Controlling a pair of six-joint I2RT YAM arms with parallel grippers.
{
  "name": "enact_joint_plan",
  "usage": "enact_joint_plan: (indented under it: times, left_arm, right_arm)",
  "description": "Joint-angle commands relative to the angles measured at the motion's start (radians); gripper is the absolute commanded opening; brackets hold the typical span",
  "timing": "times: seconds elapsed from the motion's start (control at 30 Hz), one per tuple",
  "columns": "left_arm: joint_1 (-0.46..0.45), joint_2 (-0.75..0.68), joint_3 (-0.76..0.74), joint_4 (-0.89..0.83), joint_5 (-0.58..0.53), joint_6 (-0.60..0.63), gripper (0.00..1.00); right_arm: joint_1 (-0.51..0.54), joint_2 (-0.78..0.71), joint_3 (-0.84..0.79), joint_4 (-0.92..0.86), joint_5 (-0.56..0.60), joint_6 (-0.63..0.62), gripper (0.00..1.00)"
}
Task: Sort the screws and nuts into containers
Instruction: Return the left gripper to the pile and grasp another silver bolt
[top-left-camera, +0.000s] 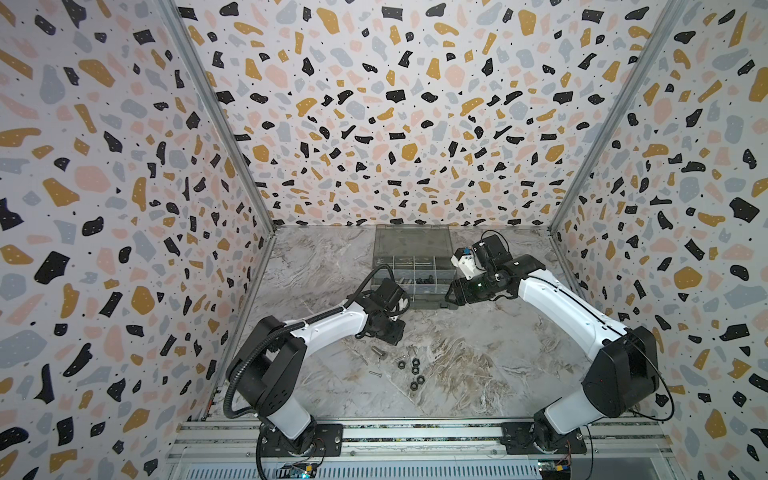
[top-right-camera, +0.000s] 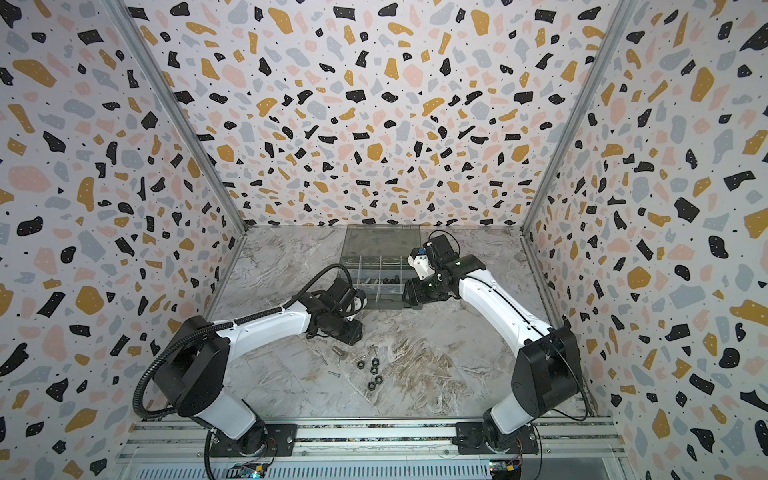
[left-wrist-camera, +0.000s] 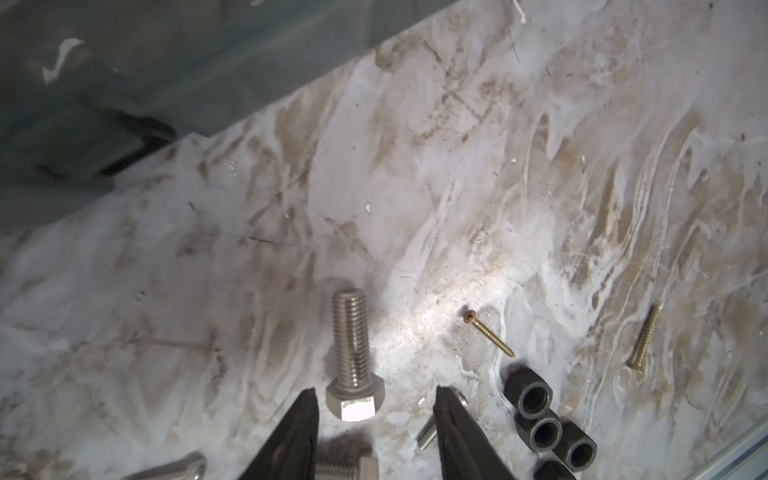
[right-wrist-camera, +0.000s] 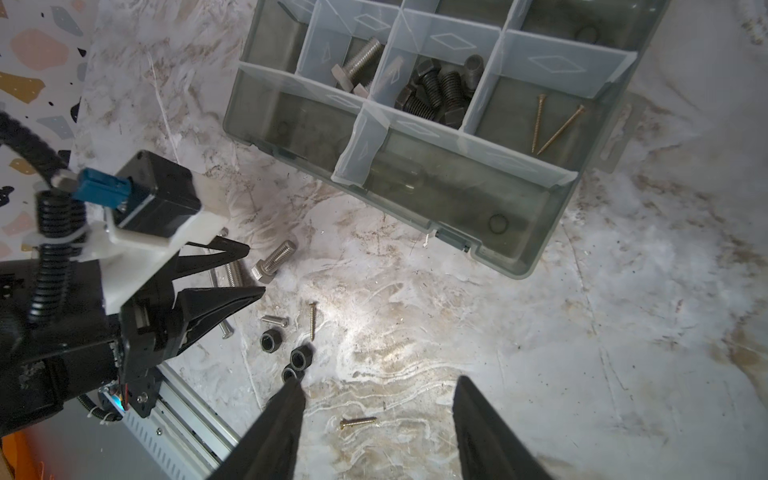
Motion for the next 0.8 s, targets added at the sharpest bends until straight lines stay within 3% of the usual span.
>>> enact_joint_plan:
  times: [0.0,0.4,0.6,0.77]
  left_arm:
    - [-0.002,0.011,-0.008,0.036,0.006,-0.016,0.45]
    - [-0.006,0.111,-0.007,0.049,-0.010,0.003,0.40]
    - [-0.006,0.154,0.018,0.032,-0.012,0.018,0.20]
    - [-0.006,0.164,0.051,-0.006,-0.014,0.036,0.11]
  right_arm:
    - [0.003,-0.053,-0.022,-0.010,-0.001,0.011,0.60]
    - [0.001,-0.131,-0.076,-0.029,0.039,0.030,0.60]
    - [0.001,-0.154,-0.084,-0.038,0.057,0.037,0.60]
    - [-0.002,-0.156,-0.076,-0.044,0.063,0.036,0.60]
